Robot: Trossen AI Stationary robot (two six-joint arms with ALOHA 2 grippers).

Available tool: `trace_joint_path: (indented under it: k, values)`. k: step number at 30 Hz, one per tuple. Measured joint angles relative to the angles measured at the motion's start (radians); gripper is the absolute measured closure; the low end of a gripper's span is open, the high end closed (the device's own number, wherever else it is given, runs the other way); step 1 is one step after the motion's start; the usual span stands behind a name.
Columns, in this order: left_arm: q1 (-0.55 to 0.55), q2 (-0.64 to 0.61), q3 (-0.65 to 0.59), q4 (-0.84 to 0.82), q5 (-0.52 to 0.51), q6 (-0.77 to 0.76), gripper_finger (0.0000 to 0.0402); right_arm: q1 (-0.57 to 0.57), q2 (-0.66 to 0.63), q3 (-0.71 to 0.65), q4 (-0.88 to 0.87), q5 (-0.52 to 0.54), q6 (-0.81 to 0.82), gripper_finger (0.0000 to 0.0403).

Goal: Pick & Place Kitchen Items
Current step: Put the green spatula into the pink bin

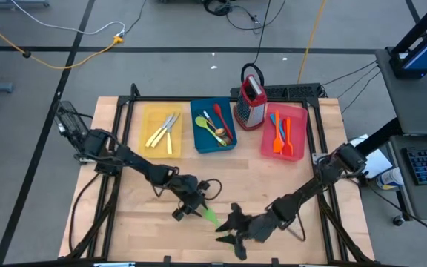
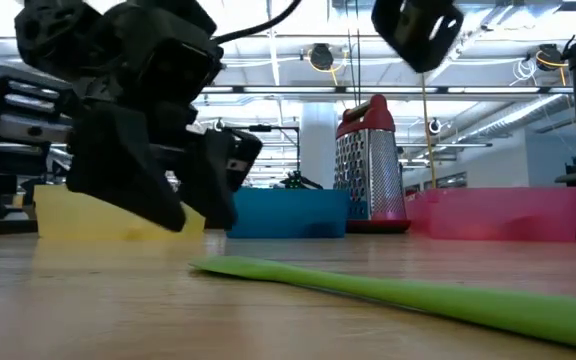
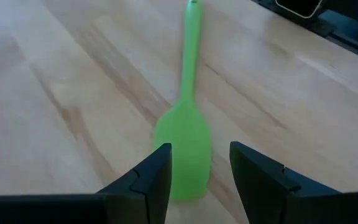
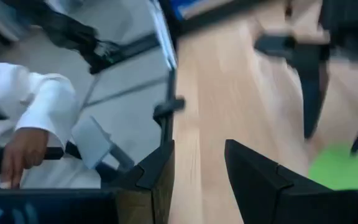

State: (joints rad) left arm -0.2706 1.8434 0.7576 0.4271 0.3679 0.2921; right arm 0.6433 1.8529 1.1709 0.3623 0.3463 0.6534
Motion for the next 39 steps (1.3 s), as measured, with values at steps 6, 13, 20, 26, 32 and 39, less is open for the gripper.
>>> trace_joint_path:
  k: [6, 13, 20, 26, 32, 39]
  values:
    - [0.000, 0.055, 0.081, -0.127, -0.007, 0.054, 0.0234, 0.029, 0.076, 0.142, -0.379, 0.046, 0.312, 0.0266]
    - [-0.003, 0.090, 0.094, -0.121, -0.109, 0.091, 0.0234, 0.036, 0.182, 0.150, -0.402, -0.042, 0.506, 0.0266]
    - [-0.005, 0.094, 0.091, -0.067, -0.116, 0.091, 0.0247, 0.032, 0.202, 0.151, -0.495, -0.057, 0.565, 0.0266]
    - [-0.005, 0.093, 0.091, -0.055, -0.128, 0.091, 0.0317, 0.026, 0.202, 0.152, -0.515, -0.060, 0.555, 0.0266]
    - [-0.006, 0.095, 0.089, -0.010, -0.133, 0.063, 0.0357, 0.013, 0.202, 0.152, -0.527, -0.065, 0.529, 0.0266]
    - [-0.006, 0.095, 0.090, -0.007, -0.137, 0.038, 0.0390, 0.013, 0.203, 0.151, -0.527, -0.042, 0.491, 0.0266]
